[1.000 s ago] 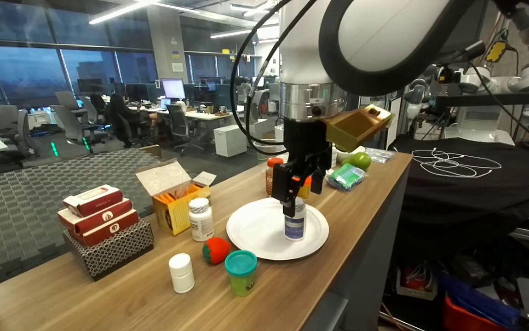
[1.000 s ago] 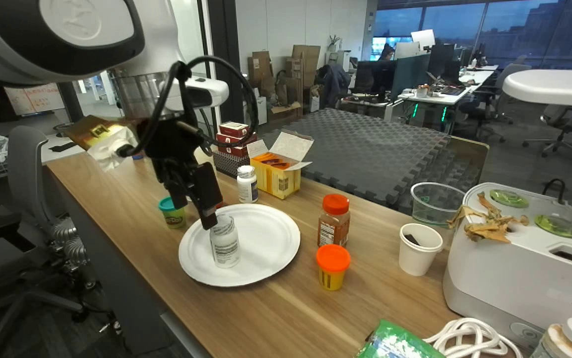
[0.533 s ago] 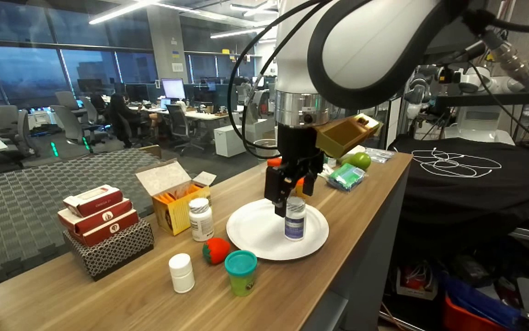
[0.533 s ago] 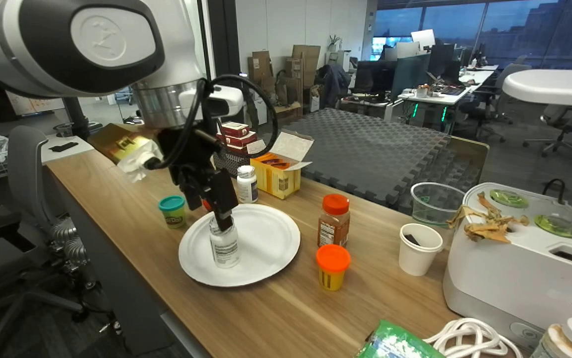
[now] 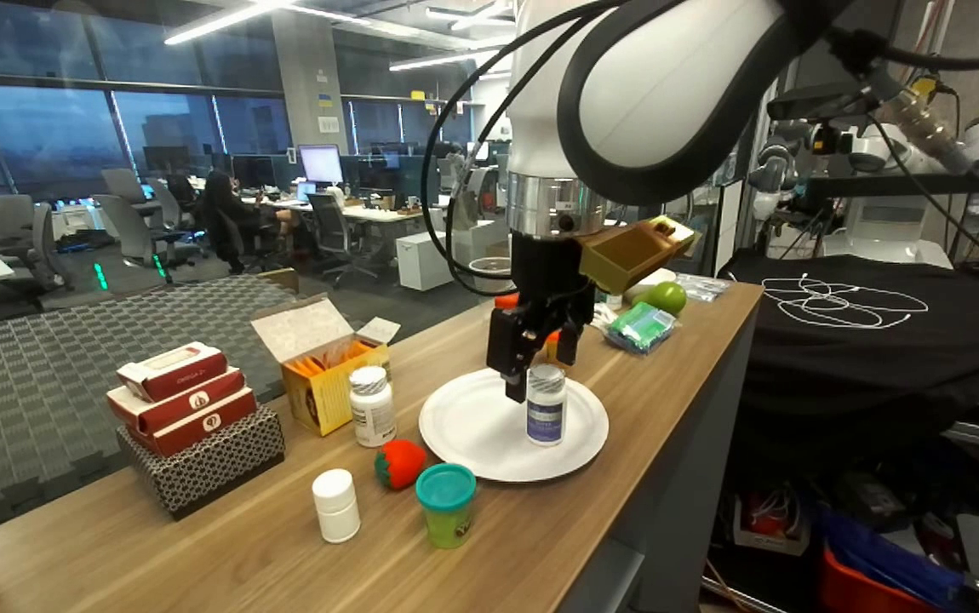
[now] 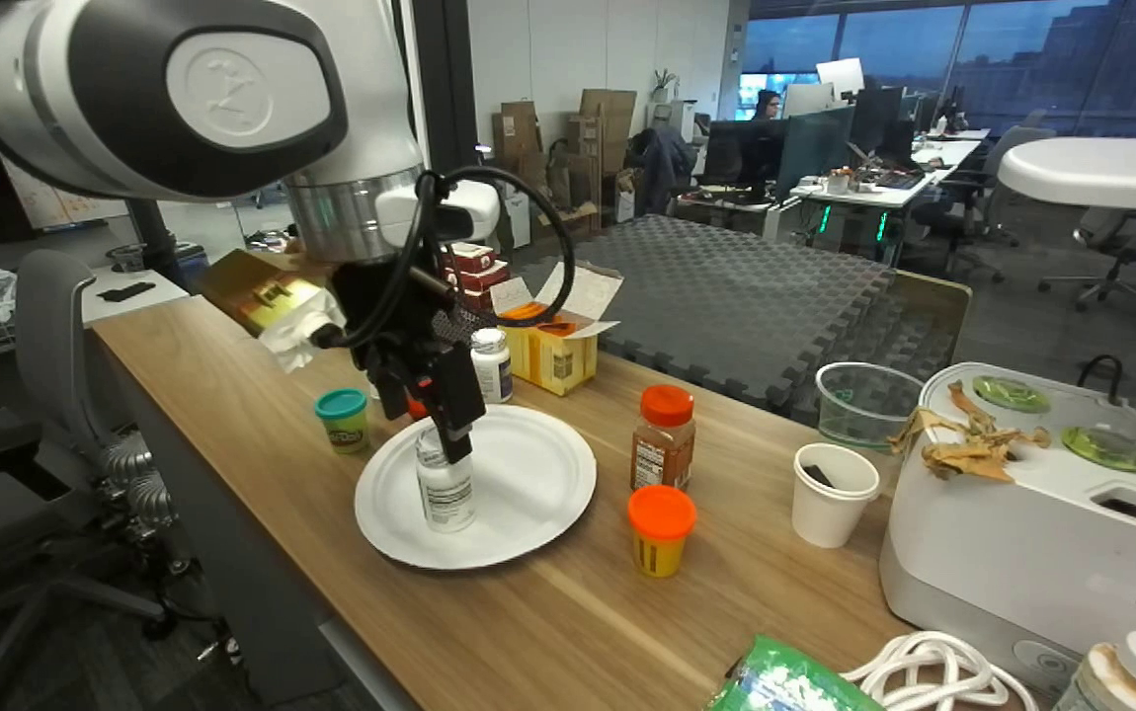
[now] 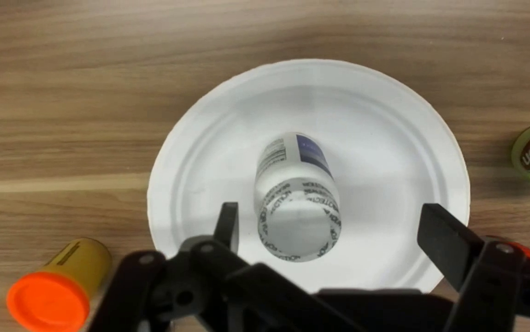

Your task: Move the bottle on the white plate away from you then put all the bottles and the orange plushie on the white plate

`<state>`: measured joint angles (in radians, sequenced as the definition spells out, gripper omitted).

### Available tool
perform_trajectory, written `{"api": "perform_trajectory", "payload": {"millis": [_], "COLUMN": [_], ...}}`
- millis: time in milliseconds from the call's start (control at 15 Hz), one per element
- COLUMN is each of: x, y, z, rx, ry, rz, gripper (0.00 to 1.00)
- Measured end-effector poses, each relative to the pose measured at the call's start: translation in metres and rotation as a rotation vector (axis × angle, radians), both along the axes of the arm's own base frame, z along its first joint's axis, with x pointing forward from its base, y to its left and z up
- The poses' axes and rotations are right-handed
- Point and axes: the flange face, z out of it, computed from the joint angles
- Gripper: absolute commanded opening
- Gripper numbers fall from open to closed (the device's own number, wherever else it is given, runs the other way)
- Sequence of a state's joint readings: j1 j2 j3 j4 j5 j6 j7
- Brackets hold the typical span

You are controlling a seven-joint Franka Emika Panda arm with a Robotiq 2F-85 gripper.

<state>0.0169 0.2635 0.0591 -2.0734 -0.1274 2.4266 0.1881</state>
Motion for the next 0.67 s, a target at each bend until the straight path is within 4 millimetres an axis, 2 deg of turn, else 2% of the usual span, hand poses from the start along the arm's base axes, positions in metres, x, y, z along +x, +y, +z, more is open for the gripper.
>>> {"api": "perform_trajectory", "payload": {"millis": [133,200,267,667], "x": [-0.001,-0.001,-0.001,0.000], "y": [0.000,0.000,-0.001,-0.011], "z": [-0.005,-0.007,-0.009,-0.012], "rx": [0.003,0.003,0.002,-0.017], "ry": [0.009,0.013,0.016,0.021], "rz": [0.007,0.008,0.007,0.004], "gripper": [1.00,0.77,0.74,0.27]}}
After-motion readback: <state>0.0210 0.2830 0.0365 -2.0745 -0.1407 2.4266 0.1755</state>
